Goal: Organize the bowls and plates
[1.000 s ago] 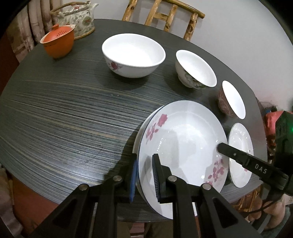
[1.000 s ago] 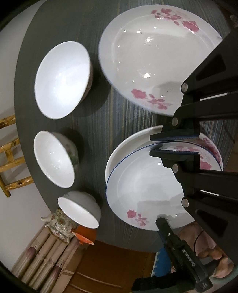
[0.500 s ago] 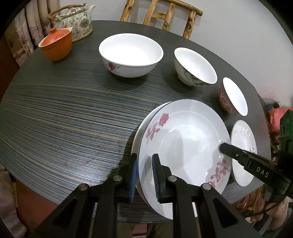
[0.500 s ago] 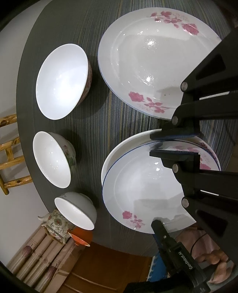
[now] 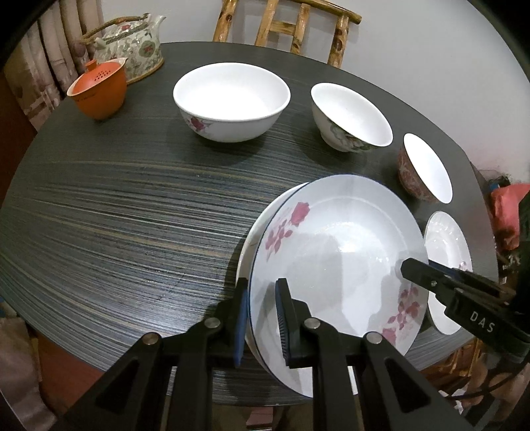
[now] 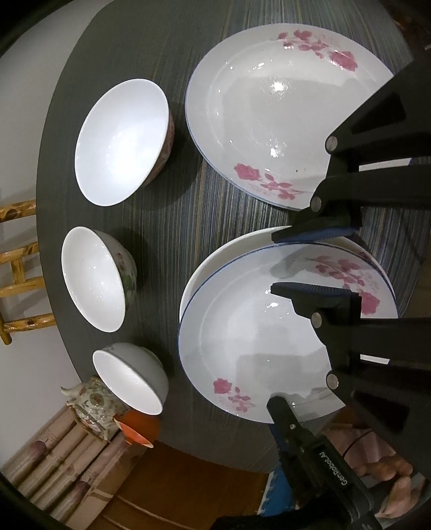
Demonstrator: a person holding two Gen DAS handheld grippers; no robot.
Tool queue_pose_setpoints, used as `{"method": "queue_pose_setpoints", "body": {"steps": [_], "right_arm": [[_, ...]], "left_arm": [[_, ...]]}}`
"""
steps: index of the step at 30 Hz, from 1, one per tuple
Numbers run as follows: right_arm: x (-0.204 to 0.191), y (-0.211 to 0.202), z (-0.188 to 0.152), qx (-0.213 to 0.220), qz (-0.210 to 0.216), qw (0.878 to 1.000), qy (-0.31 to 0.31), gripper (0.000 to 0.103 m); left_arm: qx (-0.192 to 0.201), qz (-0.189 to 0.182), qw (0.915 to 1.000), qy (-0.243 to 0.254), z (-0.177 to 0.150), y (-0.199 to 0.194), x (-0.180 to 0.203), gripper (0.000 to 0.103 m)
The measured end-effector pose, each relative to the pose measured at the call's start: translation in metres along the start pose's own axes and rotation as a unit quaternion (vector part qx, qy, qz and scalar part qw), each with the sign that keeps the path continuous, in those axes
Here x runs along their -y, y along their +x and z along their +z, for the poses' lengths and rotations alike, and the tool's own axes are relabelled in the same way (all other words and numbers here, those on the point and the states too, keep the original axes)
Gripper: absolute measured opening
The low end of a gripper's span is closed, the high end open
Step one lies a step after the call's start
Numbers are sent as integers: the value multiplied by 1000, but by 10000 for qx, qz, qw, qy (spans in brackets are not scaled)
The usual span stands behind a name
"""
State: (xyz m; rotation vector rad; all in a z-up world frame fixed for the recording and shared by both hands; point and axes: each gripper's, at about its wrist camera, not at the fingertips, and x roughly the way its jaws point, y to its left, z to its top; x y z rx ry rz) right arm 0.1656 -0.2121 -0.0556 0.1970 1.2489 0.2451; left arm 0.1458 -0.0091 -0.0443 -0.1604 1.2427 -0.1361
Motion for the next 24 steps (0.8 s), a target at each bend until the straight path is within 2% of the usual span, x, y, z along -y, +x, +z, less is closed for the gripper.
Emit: {"method": "queue_pose_setpoints", "body": {"steps": [10, 15, 17, 24], "right_arm": [[-2, -1, 0, -9, -37, 10000, -31, 26], [-5, -2, -2, 54, -78, 9999, -136, 32], [-8, -3, -1, 77, -125, 9997, -208, 35], [-11, -4, -3, 78, -234, 9991, -336, 37]], "left_arm": [[-57, 99, 9999, 112, 2, 2, 5, 16], [240, 341, 9987, 276, 6, -8, 10, 17], [233, 307, 9989, 275, 7, -9, 10, 18], [237, 268, 9992, 197, 5, -10, 5, 19]]}}
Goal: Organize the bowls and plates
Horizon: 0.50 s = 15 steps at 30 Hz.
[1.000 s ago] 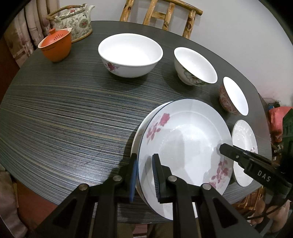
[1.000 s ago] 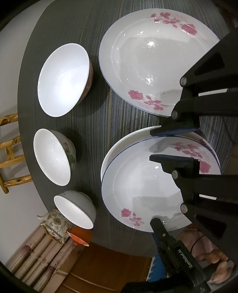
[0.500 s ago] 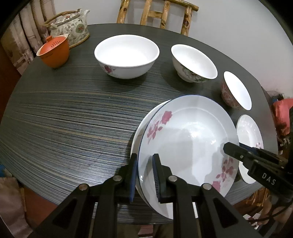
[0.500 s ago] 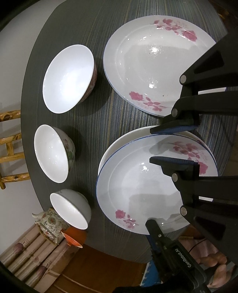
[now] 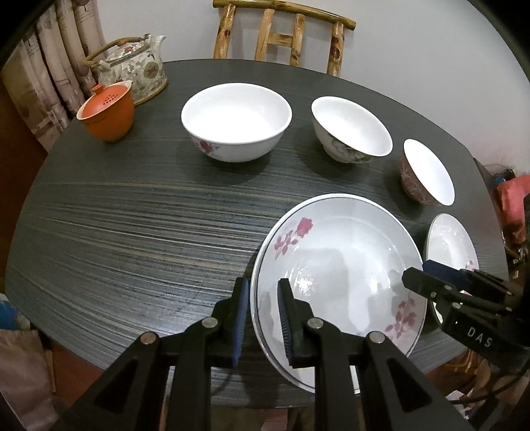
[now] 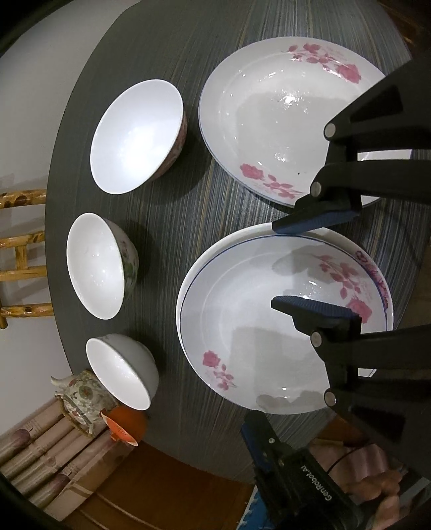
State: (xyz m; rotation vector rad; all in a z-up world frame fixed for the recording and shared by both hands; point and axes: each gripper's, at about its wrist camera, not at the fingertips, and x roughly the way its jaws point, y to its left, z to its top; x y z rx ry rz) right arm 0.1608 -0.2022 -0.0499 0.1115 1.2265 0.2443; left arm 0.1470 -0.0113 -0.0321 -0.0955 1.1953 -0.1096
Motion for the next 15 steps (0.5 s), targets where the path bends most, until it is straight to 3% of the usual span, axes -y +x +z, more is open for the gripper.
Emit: {"method": "queue_pose_setpoints", "body": {"steps": [7, 12, 15], "right_arm": [[3, -14, 1, 216, -112, 9997, 9, 42], [19, -26, -4, 324, 62, 9992, 225, 42], [32, -32, -9, 348, 59, 9987, 360, 42]], "left_arm": [[252, 277, 9991, 188, -2, -11, 4, 24], [212, -384, 9990, 43, 0, -18, 3, 24], [184, -581, 9981, 16, 3, -21, 8, 24]]}}
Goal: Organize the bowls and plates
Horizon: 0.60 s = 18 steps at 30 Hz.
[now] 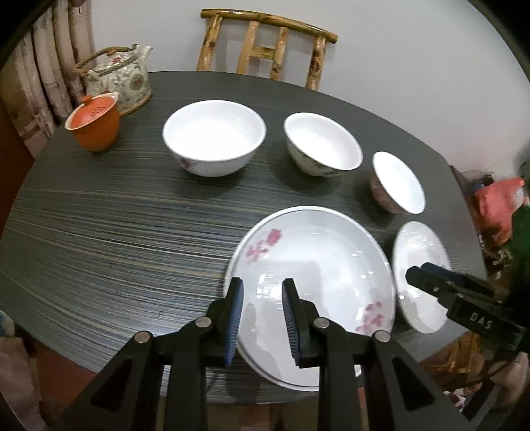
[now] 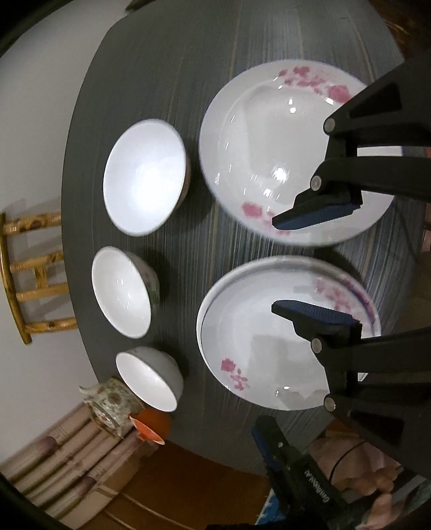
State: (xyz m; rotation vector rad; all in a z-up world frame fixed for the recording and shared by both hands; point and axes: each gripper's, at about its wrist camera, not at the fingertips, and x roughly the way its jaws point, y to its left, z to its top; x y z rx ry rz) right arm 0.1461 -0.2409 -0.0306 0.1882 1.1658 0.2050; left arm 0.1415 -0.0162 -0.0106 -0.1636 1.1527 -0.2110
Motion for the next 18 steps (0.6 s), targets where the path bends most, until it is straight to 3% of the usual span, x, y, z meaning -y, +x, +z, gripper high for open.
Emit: {"method": "queue_pose_setpoints", "body": {"steps": [18], "right_arm": [[108, -39, -26, 60, -285, 9958, 873, 42]], "left_arm": [[-609, -793, 9947, 257, 21, 26, 84, 24]]}}
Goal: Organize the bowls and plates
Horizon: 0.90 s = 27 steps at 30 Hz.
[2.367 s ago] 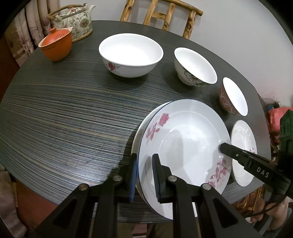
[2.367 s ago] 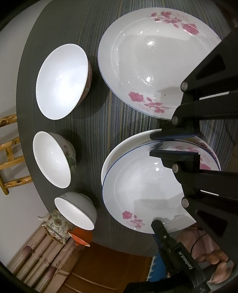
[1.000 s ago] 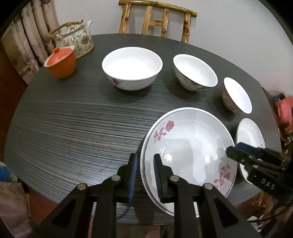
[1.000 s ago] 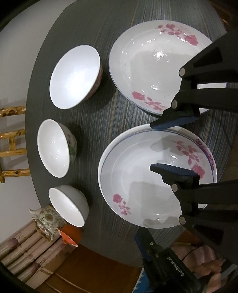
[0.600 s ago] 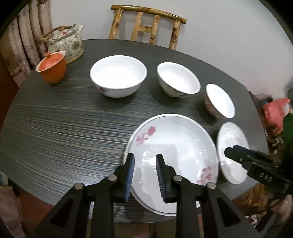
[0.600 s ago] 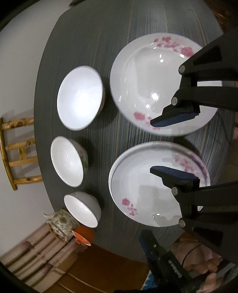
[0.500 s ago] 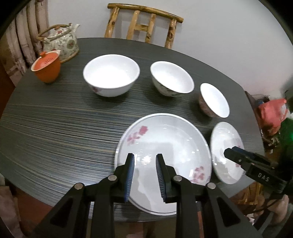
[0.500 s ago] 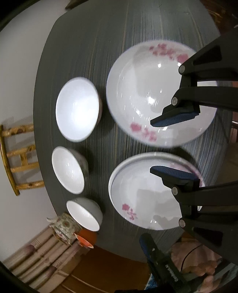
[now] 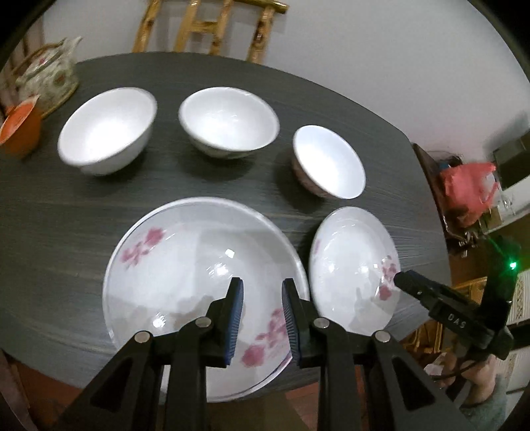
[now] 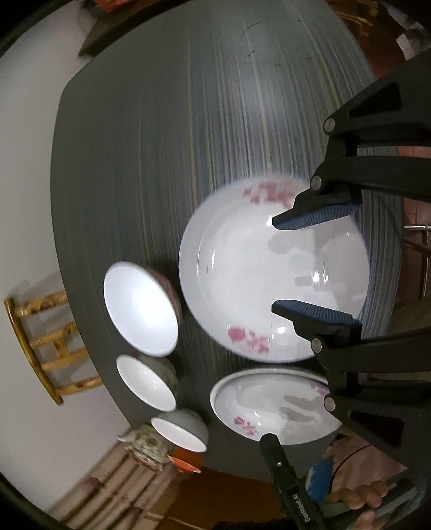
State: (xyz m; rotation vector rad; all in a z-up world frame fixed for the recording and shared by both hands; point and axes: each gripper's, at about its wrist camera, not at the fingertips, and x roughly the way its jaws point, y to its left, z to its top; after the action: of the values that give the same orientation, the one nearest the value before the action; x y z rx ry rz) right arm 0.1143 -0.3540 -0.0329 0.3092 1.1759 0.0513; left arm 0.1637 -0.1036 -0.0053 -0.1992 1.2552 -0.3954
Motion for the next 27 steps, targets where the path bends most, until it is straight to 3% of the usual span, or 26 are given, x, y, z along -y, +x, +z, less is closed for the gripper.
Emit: {"method": "queue_pose_setpoints", "body": {"steps": [6, 12, 16, 27], "right_arm": [[32, 7, -6, -108, -5, 9995, 290, 32], [48, 15, -8, -128, 106, 9989, 449, 31], [58, 22, -9, -202, 173, 9984, 493, 30], [70, 39, -15, -414, 626, 9952, 632, 17]], "left_arm": [[-123, -91, 9997, 194, 20, 18, 28, 24], [-365, -137, 9988, 298, 31, 41, 50, 24], [-559, -6, 9975, 422, 35, 59, 61, 24], [-794, 348, 9949, 507, 38, 93, 72, 24]]}}
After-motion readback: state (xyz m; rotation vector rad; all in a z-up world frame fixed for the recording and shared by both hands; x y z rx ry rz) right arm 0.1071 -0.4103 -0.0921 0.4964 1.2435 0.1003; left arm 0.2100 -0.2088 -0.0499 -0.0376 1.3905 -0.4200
